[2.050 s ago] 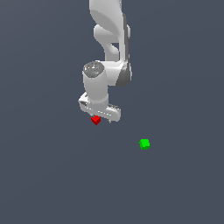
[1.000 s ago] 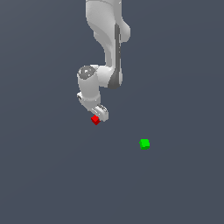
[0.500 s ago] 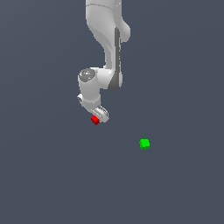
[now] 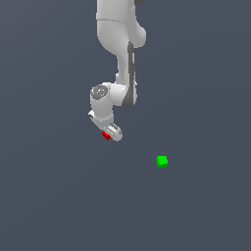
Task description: Stack the red cube on top of the green cube.
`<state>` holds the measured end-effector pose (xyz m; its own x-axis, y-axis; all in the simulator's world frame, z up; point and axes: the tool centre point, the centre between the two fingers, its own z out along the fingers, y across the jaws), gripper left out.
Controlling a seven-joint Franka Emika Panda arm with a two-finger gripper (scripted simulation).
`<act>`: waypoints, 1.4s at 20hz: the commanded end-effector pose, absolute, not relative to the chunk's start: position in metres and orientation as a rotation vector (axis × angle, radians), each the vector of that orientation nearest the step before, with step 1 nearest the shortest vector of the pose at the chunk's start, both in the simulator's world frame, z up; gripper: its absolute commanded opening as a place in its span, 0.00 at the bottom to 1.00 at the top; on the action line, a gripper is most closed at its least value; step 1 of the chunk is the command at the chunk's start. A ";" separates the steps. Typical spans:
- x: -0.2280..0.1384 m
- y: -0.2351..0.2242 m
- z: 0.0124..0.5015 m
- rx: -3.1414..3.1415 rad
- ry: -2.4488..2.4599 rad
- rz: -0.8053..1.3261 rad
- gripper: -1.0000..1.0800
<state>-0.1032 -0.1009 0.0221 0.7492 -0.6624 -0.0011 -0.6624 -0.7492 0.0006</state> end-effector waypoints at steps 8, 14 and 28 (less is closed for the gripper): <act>-0.103 -0.101 0.020 2.938 -1.112 0.000 0.00; -0.103 -0.100 0.021 2.939 -1.111 0.000 0.00; -0.104 -0.100 0.084 2.939 -1.112 0.000 0.00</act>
